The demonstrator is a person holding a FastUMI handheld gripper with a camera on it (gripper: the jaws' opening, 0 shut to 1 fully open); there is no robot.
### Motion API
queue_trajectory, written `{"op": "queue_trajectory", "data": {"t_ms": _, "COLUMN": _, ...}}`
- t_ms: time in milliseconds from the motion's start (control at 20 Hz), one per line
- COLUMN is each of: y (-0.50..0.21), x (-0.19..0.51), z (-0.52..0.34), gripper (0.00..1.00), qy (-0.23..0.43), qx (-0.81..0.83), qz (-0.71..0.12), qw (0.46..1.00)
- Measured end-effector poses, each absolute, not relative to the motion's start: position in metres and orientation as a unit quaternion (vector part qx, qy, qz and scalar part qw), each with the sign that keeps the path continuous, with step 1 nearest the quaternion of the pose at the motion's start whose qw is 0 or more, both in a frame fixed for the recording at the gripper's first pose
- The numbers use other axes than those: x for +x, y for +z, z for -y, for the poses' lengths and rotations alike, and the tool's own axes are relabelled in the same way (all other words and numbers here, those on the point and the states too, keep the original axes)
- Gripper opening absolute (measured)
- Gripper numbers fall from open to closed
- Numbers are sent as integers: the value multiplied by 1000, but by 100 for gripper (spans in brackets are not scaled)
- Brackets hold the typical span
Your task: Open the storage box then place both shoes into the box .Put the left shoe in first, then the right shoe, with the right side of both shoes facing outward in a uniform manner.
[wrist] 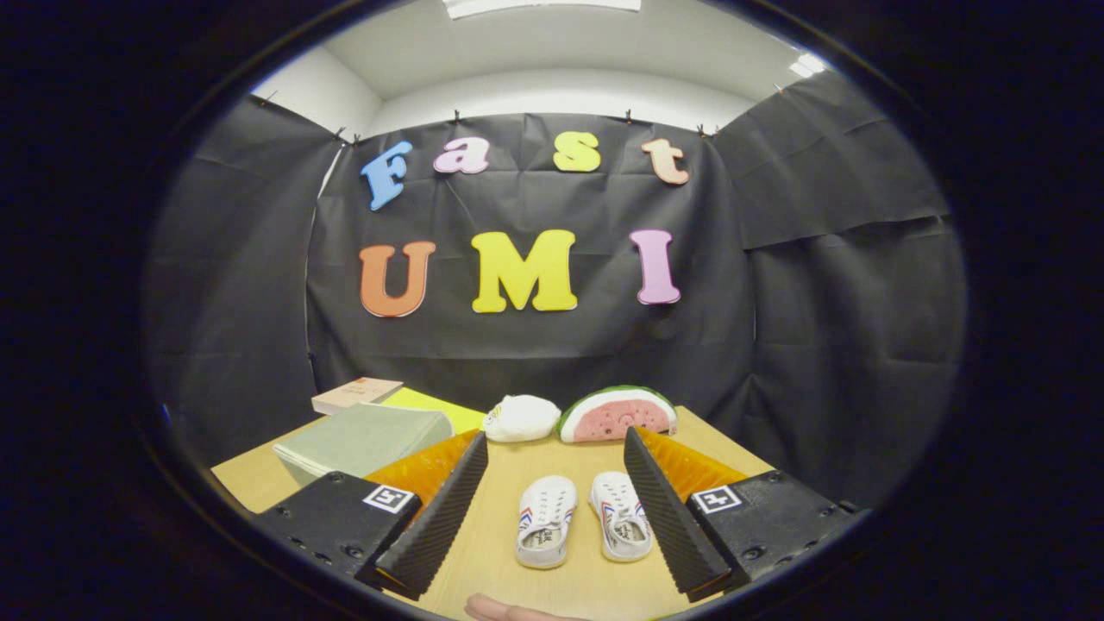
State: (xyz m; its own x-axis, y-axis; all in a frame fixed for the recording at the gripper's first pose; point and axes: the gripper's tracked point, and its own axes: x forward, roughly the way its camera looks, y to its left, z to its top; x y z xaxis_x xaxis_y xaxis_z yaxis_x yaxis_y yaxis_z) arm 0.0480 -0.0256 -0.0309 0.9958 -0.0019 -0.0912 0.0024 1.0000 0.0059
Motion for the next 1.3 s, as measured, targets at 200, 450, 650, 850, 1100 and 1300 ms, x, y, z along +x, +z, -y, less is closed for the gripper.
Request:
{"op": "queue_trajectory", "data": {"t_ms": 200, "y": -48, "x": 88, "z": 30, "gripper": 100, "qy": 34, "qx": 20, "qz": -83, "qw": 996}}
{"op": "queue_trajectory", "data": {"t_ms": 450, "y": -70, "x": 134, "z": 20, "gripper": 100, "qy": 118, "qx": 89, "qz": -165, "qw": 975}}
{"op": "queue_trajectory", "data": {"t_ms": 650, "y": -89, "x": 164, "z": -5, "gripper": 100, "qy": 196, "qx": 167, "qz": -235, "qw": 937}}
{"op": "queue_trajectory", "data": {"t_ms": 850, "y": -99, "x": 184, "z": -45, "gripper": 99, "qy": 291, "qx": 220, "qz": -268, "qw": 892}}
{"op": "queue_trajectory", "data": {"t_ms": 1100, "y": -113, "x": 204, "z": -84, "gripper": 99, "qy": 360, "qx": 282, "qz": -301, "qw": 837}}
{"op": "queue_trajectory", "data": {"t_ms": 1300, "y": -132, "x": 208, "z": -106, "gripper": 99, "qy": 389, "qx": 353, "qz": -366, "qw": 768}}
